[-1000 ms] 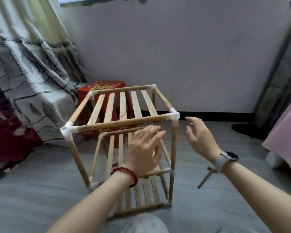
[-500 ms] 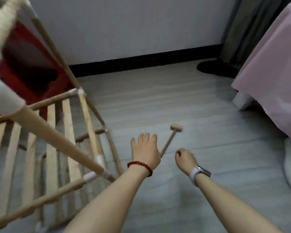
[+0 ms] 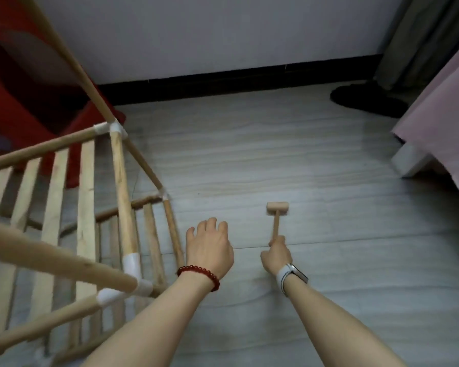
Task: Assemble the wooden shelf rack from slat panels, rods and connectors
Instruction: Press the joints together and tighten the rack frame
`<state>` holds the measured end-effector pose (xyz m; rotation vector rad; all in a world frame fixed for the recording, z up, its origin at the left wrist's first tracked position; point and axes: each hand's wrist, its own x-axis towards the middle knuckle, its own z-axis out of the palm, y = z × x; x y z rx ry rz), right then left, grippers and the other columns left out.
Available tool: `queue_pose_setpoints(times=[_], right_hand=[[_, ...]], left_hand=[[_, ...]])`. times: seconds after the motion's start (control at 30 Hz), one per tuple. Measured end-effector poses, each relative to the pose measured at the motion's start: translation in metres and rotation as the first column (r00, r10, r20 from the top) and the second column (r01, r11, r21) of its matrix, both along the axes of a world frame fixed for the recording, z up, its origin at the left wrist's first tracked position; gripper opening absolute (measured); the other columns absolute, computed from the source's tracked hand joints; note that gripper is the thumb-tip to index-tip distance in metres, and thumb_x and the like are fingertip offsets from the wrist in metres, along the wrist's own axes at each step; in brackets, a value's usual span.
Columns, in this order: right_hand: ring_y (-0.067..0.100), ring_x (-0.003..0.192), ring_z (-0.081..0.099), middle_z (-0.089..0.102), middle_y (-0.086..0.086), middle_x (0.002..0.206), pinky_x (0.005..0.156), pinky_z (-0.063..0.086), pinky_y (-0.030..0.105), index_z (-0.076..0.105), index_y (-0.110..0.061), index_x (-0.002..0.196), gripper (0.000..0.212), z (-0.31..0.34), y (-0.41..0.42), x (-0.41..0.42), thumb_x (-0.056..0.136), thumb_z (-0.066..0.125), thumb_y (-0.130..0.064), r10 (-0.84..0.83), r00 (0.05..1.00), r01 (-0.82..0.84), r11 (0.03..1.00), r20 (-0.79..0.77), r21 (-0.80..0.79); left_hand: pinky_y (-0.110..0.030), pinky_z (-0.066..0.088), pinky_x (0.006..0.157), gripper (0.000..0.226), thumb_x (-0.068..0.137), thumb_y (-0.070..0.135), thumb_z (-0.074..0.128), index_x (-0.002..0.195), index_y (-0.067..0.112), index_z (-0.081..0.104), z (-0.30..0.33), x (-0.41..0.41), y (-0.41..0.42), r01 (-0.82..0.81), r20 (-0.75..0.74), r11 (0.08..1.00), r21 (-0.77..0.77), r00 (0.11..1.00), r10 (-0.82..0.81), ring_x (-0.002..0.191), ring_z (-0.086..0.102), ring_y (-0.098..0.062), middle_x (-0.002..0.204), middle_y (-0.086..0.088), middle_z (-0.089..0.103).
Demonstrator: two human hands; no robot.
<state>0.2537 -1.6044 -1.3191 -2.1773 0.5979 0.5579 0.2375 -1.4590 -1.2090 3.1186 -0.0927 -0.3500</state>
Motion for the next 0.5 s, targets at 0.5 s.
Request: queue_pose_setpoints(times=[0.5], right_hand=[[0.006, 0.051, 0.042, 0.049, -0.003, 0.066, 0.047, 0.035, 0.021, 0.048, -0.015, 0.108, 0.014, 0.354, 0.019, -0.102, 0.099, 0.037, -0.012, -0.195, 0.592, -0.245, 0.881, 0.782, 0.405]], left_hand=[[-0.039, 0.050, 0.068, 0.022, 0.081, 0.020, 0.048, 0.089, 0.011, 0.067, 0.315, -0.137, 0.052, 0.375, 0.843, 0.918, 0.129, 0.446, -0.300, 0.081, 0.061, -0.026, 0.091, -0.006, 0.064]])
